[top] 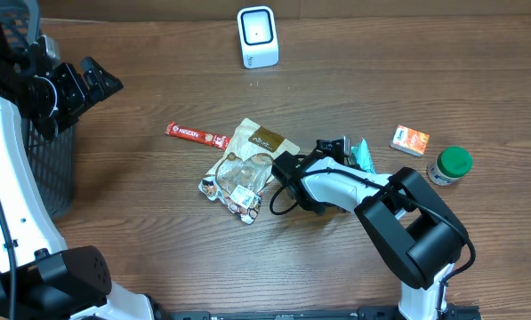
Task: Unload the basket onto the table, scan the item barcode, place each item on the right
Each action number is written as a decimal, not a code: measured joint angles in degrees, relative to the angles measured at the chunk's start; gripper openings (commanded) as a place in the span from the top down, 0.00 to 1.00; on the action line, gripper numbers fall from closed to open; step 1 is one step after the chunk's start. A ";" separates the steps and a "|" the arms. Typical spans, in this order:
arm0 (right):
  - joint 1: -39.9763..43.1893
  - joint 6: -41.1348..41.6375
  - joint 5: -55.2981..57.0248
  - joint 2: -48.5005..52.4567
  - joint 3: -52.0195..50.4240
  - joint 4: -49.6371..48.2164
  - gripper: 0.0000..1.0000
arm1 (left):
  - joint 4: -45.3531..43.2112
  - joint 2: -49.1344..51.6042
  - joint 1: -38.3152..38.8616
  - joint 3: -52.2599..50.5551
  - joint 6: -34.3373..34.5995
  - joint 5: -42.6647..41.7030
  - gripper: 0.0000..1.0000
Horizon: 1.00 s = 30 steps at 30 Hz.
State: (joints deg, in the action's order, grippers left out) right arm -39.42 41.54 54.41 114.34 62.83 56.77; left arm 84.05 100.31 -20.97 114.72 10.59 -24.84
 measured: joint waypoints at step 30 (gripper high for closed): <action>-7.04 -0.20 15.28 0.81 -0.02 10.69 0.96 | 0.00 0.00 0.00 0.00 0.00 0.00 0.00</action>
State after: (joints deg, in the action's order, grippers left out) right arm -46.46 41.34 69.69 115.15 62.81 67.46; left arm 84.05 100.31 -20.97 114.72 10.59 -24.84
